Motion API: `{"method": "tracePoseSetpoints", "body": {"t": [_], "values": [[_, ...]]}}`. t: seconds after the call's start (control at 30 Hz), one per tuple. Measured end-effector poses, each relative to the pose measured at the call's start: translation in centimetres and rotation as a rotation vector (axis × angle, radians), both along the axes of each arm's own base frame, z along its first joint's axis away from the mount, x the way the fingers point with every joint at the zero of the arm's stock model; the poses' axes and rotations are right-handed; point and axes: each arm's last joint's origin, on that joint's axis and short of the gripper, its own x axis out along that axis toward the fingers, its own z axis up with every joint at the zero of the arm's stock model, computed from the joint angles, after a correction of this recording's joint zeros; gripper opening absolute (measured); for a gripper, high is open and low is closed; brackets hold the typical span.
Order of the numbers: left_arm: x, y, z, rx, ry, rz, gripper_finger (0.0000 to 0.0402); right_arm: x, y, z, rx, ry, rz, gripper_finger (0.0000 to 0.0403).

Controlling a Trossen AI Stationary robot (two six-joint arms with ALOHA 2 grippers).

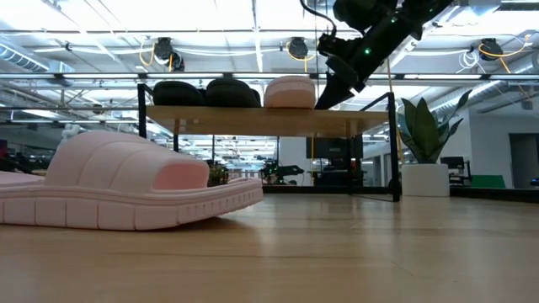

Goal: Pick and place slides into the shelf
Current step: Put the top pink slide on the shelf, then put the pink slide on the shelf

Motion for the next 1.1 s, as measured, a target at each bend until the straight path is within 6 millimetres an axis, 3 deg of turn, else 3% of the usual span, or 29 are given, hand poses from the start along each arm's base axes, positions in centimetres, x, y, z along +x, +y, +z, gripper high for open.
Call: {"method": "tracePoseSetpoints", "body": {"t": [0.6,0.8,0.93,1.1], "values": [[0.3,0.4,0.0,0.027,0.018,-0.006,0.0175,-0.4,0.1,0.6,-0.011,0.038,0.015,0.0068],[-0.3,0.0,-0.1,0.062,0.048,-0.036,0.0175,-2.2,1.3,6.2,-0.05,0.028,0.001,0.0068],[-1.0,-0.4,-0.3,0.08,0.082,-0.06,0.0175,-3.8,3.6,10.2,-0.01,-0.085,0.095,0.0068],[-1.6,-1.4,-0.6,-0.024,0.204,-0.184,0.0175,-5.8,6.9,13.2,0.055,-0.262,0.261,0.0068]]}}
